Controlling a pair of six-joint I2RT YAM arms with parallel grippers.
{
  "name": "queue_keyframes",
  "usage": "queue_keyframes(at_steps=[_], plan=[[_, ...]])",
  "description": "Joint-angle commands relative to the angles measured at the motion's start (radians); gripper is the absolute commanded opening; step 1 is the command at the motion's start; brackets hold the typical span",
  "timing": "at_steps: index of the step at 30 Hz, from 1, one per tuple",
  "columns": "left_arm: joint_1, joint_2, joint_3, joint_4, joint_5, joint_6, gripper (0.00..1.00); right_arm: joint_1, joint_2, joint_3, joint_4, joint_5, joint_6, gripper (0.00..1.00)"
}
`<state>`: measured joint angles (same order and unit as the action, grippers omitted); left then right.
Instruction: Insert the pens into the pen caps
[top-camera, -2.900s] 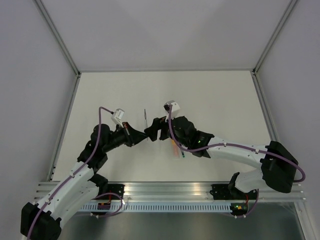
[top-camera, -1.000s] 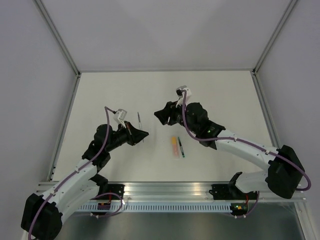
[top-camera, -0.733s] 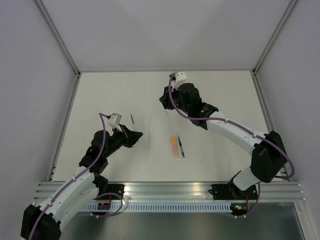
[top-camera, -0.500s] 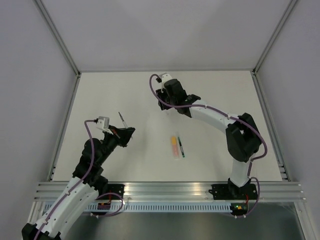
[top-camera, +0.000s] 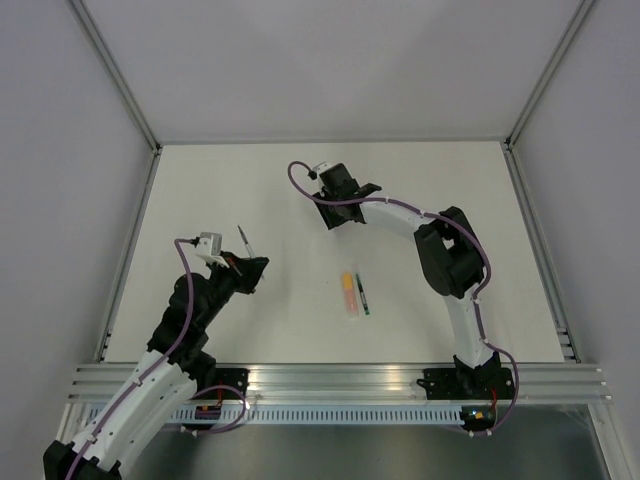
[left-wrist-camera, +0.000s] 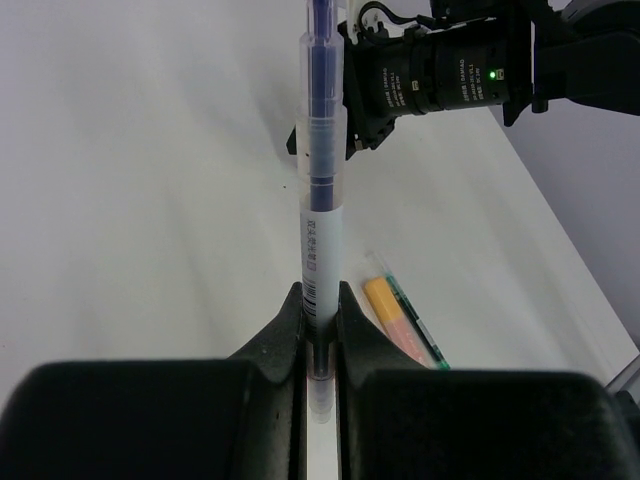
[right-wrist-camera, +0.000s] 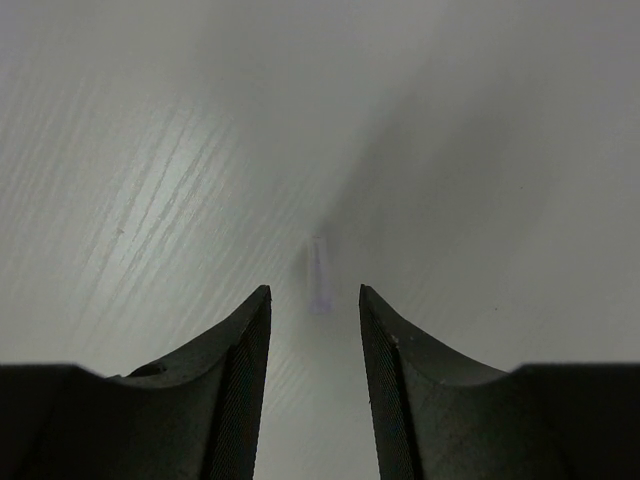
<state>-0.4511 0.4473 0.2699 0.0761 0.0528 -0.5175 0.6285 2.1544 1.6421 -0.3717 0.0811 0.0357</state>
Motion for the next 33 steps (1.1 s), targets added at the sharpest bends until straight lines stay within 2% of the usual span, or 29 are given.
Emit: queue_keyframes(at_steps=[1, 20, 25, 27, 28, 29, 33], plan=[[0.0, 0.01, 0.003, 0.011, -0.016, 0.025, 0.02, -0.001, 0.036, 0.044, -0.016, 0.029, -0.025, 0.47], [0.0, 0.016, 0.008, 0.001, -0.037, 0.028, 0.02, -0.001, 0.067, 0.002, 0.005, -0.003, -0.005, 0.36], [0.0, 0.016, 0.011, -0.002, -0.037, 0.028, 0.02, -0.001, 0.056, -0.002, 0.008, -0.044, 0.03, 0.25], [0.0, 0.014, 0.008, -0.002, -0.041, 0.03, 0.02, 0.0, 0.047, -0.016, 0.005, -0.067, 0.043, 0.17], [0.0, 0.013, 0.008, -0.001, -0.042, 0.028, 0.02, 0.0, 0.026, -0.039, 0.008, -0.076, 0.047, 0.14], [0.0, 0.014, 0.006, -0.001, -0.047, 0.028, 0.02, 0.0, 0.01, -0.06, 0.017, -0.076, 0.065, 0.06], [0.0, 0.021, 0.002, 0.011, -0.044, 0.028, 0.02, 0.016, -0.099, -0.218, 0.127, -0.155, 0.142, 0.0]])
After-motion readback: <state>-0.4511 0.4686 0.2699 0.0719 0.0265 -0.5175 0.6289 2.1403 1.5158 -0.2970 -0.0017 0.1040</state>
